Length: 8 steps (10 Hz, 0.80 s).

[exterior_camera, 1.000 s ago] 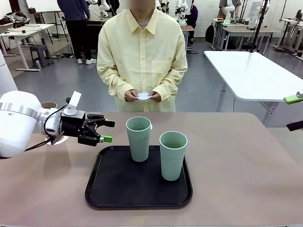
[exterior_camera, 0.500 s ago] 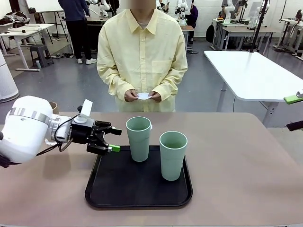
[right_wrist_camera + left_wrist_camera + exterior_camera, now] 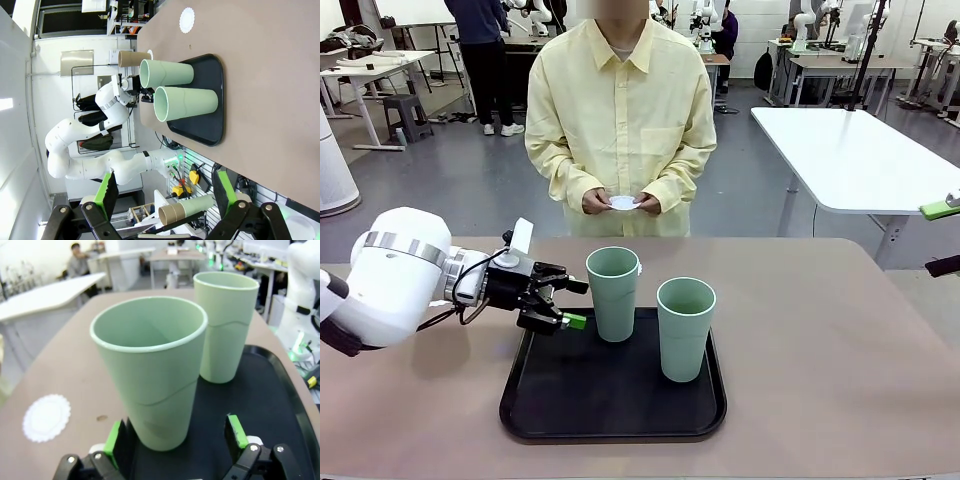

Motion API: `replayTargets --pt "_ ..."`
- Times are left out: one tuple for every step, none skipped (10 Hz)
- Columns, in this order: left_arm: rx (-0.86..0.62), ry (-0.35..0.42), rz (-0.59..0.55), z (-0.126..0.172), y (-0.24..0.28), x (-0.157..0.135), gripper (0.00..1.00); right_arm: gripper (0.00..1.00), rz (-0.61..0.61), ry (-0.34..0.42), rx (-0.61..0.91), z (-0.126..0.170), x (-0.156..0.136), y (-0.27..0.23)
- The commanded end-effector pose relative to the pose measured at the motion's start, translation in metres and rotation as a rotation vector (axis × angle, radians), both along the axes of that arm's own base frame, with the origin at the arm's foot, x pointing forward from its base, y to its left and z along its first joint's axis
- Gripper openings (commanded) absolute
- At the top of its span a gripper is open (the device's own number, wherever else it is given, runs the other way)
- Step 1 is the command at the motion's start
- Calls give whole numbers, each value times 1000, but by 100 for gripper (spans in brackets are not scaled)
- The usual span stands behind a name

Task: Place coasters on the table and set cups on them.
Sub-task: Take one Reusable plastic cup from the Flat Tray and place it on a coaster set by the human.

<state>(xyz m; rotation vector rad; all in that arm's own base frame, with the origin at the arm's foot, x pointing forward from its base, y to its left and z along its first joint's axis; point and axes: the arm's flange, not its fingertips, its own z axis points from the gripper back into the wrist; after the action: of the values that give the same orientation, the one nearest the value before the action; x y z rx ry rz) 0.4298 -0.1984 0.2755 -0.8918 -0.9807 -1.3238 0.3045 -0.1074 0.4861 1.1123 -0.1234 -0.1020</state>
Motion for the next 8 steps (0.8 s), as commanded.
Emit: replayTargets --pt "0 3 47 -6 -13 14 100 100 -1 -28 35 1 3 2" --pt "-2 12 48 -7 -15 20 100 100 -1 -28 35 1 3 2" --pt "4 23 50 -9 -17 24 100 100 -1 -28 35 1 3 2" --pt "3 40 47 -14 -20 26 100 100 -1 -28 35 1 3 2" --pt "3 46 41 -17 -22 28 100 100 -1 -28 35 1 3 2" --pt "-1 68 35 -19 -25 30 100 100 -1 -28 35 1 3 2" --pt "-3 80 27 -21 -27 29 100 100 -1 -28 35 1 3 2" --pt "-5 84 24 -21 -29 30 100 100 -1 -28 35 1 3 2"
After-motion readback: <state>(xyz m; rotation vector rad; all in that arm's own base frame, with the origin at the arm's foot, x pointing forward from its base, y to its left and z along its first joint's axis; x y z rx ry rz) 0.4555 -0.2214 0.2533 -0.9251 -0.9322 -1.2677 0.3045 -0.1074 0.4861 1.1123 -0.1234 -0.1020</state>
